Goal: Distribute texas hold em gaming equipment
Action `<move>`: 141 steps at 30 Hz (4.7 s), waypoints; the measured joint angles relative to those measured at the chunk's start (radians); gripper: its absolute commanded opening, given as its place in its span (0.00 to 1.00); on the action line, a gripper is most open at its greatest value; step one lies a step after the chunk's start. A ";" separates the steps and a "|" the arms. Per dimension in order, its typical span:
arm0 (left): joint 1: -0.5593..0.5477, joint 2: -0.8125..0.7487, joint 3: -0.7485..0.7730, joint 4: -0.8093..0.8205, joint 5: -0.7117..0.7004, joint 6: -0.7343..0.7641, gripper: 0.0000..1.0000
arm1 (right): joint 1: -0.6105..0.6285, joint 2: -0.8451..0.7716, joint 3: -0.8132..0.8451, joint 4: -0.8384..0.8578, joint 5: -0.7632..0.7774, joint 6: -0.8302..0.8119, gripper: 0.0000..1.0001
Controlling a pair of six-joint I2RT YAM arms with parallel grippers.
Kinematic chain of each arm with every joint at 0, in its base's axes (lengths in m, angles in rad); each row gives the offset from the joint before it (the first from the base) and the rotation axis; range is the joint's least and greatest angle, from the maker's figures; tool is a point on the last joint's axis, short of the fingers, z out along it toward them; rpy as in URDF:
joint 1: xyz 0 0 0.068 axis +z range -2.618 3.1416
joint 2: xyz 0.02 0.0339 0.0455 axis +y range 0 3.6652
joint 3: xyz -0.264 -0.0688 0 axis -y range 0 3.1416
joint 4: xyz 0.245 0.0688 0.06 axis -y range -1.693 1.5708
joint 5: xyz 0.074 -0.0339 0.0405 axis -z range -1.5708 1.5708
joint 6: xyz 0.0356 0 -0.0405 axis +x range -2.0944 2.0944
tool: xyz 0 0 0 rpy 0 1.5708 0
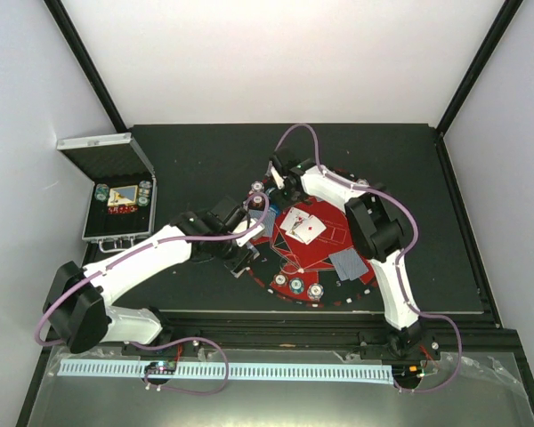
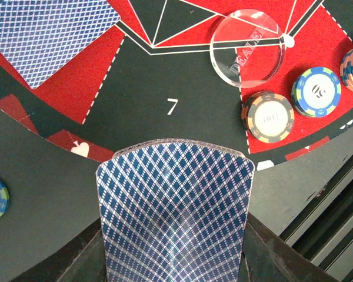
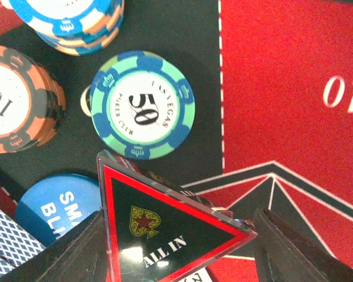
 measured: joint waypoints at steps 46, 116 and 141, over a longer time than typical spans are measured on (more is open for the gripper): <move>0.014 0.020 0.000 0.001 0.022 0.000 0.50 | -0.004 0.108 0.193 -0.143 -0.087 -0.264 0.79; -0.209 0.007 -0.013 0.008 0.094 0.012 0.50 | 0.124 -0.661 -0.943 0.490 -0.859 0.230 0.59; -0.209 0.018 -0.013 0.010 0.091 0.012 0.50 | 0.108 -0.719 -0.941 0.432 -0.870 0.175 0.21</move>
